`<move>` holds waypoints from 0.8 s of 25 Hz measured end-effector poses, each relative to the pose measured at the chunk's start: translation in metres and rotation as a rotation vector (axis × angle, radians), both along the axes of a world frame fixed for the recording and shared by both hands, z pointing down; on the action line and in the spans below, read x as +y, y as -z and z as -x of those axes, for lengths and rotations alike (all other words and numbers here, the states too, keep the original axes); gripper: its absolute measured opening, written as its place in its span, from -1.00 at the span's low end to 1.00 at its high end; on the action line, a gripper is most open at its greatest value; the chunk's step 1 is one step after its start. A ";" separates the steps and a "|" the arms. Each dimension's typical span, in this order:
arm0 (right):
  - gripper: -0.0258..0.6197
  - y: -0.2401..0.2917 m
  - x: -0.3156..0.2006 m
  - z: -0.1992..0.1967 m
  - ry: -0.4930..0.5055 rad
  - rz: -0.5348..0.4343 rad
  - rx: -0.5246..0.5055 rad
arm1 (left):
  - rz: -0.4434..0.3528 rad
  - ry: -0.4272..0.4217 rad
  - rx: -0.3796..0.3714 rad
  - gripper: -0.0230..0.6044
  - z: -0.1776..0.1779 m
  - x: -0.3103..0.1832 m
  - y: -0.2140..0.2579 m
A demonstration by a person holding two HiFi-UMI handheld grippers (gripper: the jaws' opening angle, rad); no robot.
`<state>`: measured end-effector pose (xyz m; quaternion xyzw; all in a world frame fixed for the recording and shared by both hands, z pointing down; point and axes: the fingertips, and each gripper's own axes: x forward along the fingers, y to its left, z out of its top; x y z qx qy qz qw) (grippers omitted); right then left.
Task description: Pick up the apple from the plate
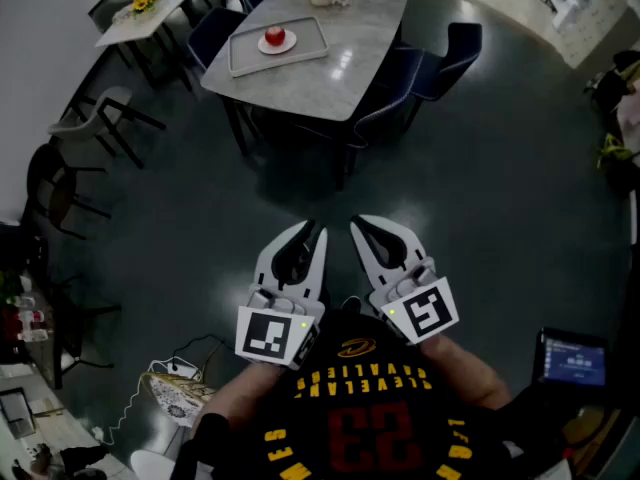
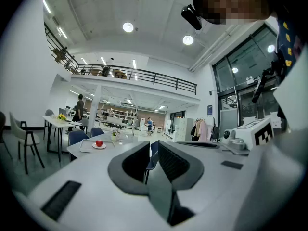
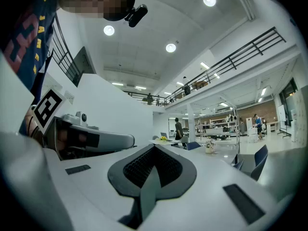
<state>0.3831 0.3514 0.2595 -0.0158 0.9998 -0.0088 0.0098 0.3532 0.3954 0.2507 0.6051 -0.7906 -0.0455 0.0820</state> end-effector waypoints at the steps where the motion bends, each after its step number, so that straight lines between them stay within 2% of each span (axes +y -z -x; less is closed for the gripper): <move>1: -0.91 -0.001 0.001 0.001 -0.001 0.003 0.005 | 0.004 0.012 0.001 -0.75 0.003 0.001 0.002; 6: -0.91 -0.008 -0.001 0.014 0.003 0.033 0.009 | 0.019 0.041 0.014 -0.75 0.019 0.003 0.000; 10: -0.90 -0.016 -0.015 0.038 0.001 0.063 0.020 | 0.027 0.055 0.035 -0.75 0.046 -0.008 -0.010; 15: -0.90 -0.021 -0.025 0.069 -0.001 0.046 0.048 | 0.039 0.039 0.050 -0.75 0.074 -0.019 -0.016; 20: -0.90 -0.021 -0.049 0.130 -0.008 0.032 0.064 | 0.041 0.025 0.063 -0.75 0.134 -0.047 -0.016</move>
